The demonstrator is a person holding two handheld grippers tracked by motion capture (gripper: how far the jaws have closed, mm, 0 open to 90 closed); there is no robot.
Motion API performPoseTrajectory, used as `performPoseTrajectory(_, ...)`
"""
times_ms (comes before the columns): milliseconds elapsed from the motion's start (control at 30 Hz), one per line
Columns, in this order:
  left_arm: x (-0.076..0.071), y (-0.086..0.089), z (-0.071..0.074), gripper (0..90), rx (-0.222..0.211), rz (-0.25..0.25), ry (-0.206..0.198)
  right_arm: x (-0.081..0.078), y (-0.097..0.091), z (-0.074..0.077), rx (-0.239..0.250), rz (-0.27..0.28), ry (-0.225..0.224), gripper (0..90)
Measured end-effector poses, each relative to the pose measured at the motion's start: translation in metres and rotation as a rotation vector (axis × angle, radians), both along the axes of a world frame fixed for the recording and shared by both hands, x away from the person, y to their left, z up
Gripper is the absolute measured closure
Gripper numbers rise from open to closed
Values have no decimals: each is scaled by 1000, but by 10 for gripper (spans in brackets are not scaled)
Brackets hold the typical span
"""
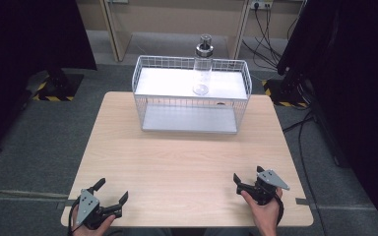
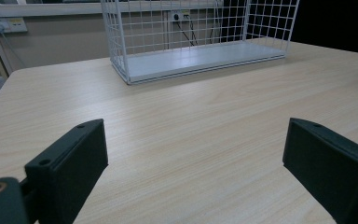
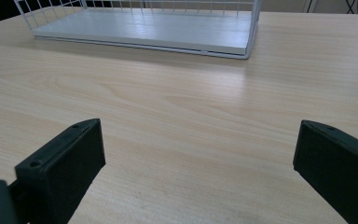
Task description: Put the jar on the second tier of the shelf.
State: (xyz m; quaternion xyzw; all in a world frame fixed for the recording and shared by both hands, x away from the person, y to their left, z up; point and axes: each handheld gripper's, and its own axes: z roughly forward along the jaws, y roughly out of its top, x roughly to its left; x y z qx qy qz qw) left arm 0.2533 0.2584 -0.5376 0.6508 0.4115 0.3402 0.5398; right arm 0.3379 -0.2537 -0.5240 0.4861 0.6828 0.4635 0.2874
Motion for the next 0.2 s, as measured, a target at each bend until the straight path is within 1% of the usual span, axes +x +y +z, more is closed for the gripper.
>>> performPoseTrajectory(67,0,0,0,59,1,0,0,-1,0,0,2,-2,-10,23)
performPoseTrajectory(200,0,0,0,59,-2,0,2,-1,1,1,8,4,-12,23)
